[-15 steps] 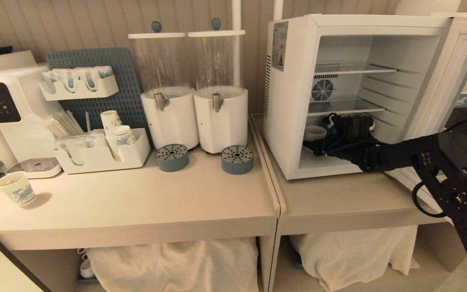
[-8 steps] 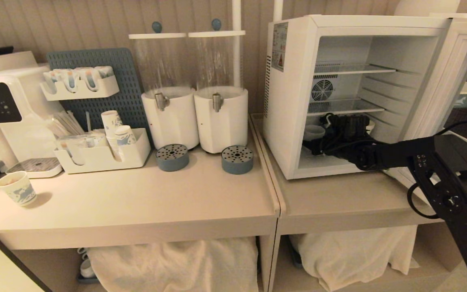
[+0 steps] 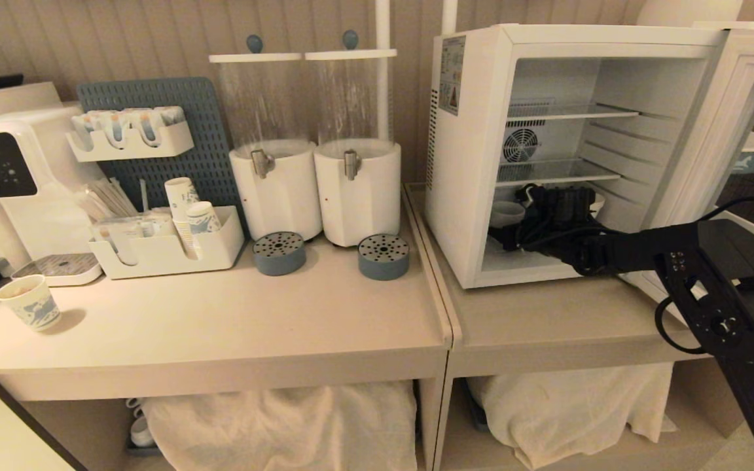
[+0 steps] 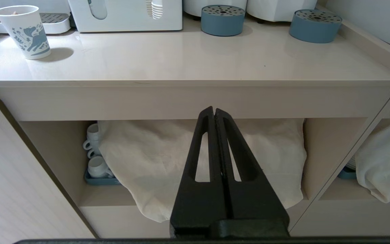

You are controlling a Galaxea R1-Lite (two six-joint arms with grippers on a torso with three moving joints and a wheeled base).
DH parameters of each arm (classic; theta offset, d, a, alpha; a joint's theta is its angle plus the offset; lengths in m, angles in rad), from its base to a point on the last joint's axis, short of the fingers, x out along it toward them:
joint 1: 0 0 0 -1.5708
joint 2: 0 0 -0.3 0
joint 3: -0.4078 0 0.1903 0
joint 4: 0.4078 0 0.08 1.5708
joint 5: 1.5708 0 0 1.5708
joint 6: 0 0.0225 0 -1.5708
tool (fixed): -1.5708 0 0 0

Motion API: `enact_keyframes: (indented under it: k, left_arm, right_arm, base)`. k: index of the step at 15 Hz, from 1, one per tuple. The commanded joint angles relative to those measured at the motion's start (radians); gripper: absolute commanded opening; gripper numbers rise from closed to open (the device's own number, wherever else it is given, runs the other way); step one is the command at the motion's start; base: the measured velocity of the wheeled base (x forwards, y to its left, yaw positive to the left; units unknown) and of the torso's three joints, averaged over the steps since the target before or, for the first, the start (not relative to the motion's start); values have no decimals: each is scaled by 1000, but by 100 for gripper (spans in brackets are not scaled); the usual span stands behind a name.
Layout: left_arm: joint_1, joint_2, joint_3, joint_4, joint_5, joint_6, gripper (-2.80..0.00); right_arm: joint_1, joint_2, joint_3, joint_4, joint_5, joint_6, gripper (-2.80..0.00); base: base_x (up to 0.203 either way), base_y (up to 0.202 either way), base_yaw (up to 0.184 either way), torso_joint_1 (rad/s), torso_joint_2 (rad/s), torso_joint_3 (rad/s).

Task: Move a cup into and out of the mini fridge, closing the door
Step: Put the ceramic cup in the freezer

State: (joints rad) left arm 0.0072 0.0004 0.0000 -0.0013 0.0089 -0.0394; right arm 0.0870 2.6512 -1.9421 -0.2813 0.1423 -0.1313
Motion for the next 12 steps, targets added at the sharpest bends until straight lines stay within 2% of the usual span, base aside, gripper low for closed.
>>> enact_keyframes:
  k: [1, 12]
  left_arm:
    - [0, 1, 0, 0, 0, -1, -280]
    - [0, 1, 0, 0, 0, -1, -280]
  right_arm:
    - [0, 12, 0, 4, 2, -1, -280]
    - [0, 12, 0, 10, 2, -1, -280]
  base:
    - [0, 0, 0, 0, 0, 0]
    - [0, 0, 0, 0, 0, 0]
